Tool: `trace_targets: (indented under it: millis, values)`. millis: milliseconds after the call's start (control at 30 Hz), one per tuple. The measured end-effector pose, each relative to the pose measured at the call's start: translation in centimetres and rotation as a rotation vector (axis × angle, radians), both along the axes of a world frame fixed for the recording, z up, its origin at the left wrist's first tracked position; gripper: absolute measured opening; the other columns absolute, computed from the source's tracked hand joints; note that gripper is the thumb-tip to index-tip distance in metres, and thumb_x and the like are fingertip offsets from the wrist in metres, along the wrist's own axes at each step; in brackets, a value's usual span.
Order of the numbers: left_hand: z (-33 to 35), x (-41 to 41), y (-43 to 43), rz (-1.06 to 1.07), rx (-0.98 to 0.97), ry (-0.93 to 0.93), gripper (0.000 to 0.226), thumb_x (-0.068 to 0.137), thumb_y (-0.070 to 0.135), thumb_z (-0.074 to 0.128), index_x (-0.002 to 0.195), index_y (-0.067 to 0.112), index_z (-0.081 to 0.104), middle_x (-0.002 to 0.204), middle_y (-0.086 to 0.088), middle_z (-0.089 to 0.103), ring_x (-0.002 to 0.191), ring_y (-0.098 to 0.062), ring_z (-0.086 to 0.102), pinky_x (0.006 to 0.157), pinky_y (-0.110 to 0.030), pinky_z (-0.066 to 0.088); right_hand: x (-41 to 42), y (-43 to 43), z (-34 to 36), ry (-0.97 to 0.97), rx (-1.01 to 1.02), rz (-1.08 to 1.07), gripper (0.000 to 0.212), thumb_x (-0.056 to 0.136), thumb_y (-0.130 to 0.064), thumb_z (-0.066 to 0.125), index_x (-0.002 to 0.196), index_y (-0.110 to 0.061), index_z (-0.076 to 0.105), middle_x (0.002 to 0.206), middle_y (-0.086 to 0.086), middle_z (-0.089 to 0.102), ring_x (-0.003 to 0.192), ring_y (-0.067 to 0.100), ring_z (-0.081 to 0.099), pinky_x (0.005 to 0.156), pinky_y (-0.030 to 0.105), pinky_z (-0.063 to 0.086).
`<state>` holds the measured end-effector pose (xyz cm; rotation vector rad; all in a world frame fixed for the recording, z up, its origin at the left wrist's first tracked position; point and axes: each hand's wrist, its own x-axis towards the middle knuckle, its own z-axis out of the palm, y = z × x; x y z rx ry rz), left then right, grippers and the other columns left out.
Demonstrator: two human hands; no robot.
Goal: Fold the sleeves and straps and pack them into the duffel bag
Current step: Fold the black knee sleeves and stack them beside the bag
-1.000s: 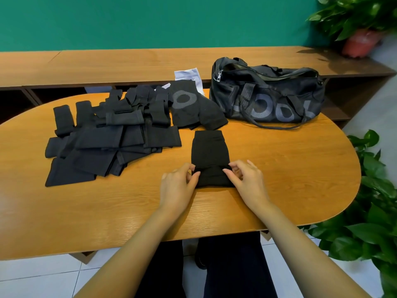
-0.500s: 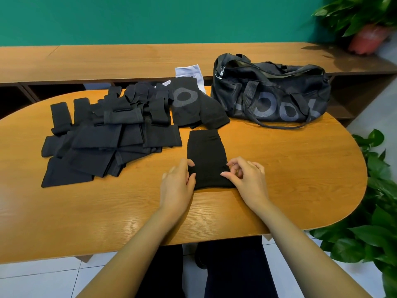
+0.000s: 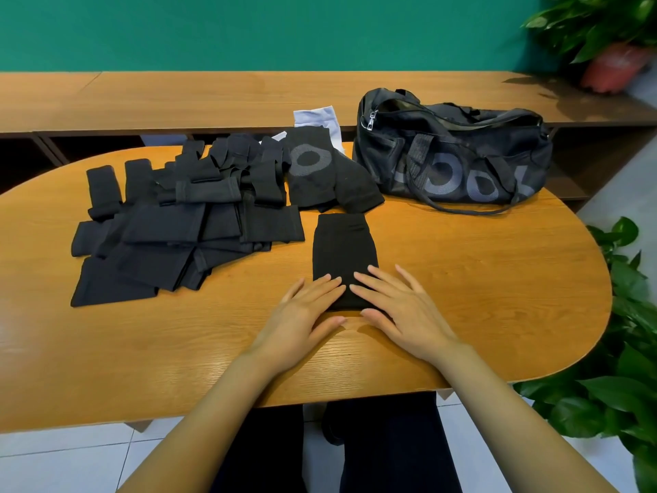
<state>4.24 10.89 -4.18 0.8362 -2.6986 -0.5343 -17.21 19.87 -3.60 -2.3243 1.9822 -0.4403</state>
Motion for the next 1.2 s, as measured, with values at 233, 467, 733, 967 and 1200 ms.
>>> trace_targets:
  millis: [233, 467, 733, 967, 1200]
  values:
    - [-0.1, -0.1, -0.2, 0.041, 0.085, 0.073, 0.049, 0.098, 0.04, 0.049, 0.146, 0.032, 0.04, 0.154, 0.018, 0.032, 0.143, 0.008, 0.014, 0.116, -0.018, -0.006, 0.1, -0.1, -0.2, -0.003, 0.05, -0.019, 0.06, 0.098, -0.065, 0.018, 0.148, -0.037, 0.038, 0.155, -0.015, 0.031, 0.147, 0.002, 0.018, 0.121, 0.036, 0.001]
    - [-0.2, 0.3, 0.0, 0.08, 0.063, 0.167, 0.037, 0.101, 0.037, 0.044, 0.135, 0.031, 0.056, 0.143, 0.017, 0.049, 0.137, 0.005, 0.032, 0.116, -0.024, 0.012, 0.2, 0.2, -0.2, -0.057, -0.028, -0.022, 0.068, 0.092, -0.071, 0.03, 0.142, -0.03, 0.048, 0.149, -0.01, 0.044, 0.14, 0.003, 0.034, 0.12, 0.037, 0.01]
    - [0.4, 0.7, 0.6, 0.113, 0.133, 0.227, 0.048, 0.091, 0.056, 0.048, 0.134, 0.035, 0.054, 0.122, 0.026, 0.048, 0.116, 0.017, 0.03, 0.106, -0.019, 0.018, 0.0, 0.4, -0.6, -0.163, -0.13, -0.028, 0.043, 0.094, -0.044, 0.05, 0.129, -0.022, 0.062, 0.131, -0.006, 0.063, 0.126, 0.003, 0.052, 0.117, 0.034, 0.027]
    - [0.9, 0.7, 0.4, 0.119, 0.141, 0.214, 0.042, 0.093, 0.035, 0.061, 0.133, 0.041, 0.049, 0.118, 0.029, 0.051, 0.114, 0.01, 0.041, 0.105, -0.022, 0.03, -0.1, 0.3, -0.3, -0.264, -0.165, -0.081, 0.039, 0.096, -0.047, 0.046, 0.119, -0.025, 0.067, 0.12, -0.011, 0.065, 0.119, 0.003, 0.051, 0.11, 0.032, 0.035]
    - [1.9, 0.2, 0.8, 0.257, 0.216, 0.285, 0.046, 0.094, 0.033, 0.06, 0.139, 0.032, 0.049, 0.127, 0.009, 0.061, 0.113, -0.006, 0.057, 0.098, -0.029, 0.049, 1.1, 0.1, 1.1, -0.262, -0.12, -0.322, 0.057, 0.086, -0.065, 0.041, 0.126, -0.031, 0.062, 0.104, -0.011, 0.056, 0.106, 0.011, 0.047, 0.087, 0.025, 0.037]
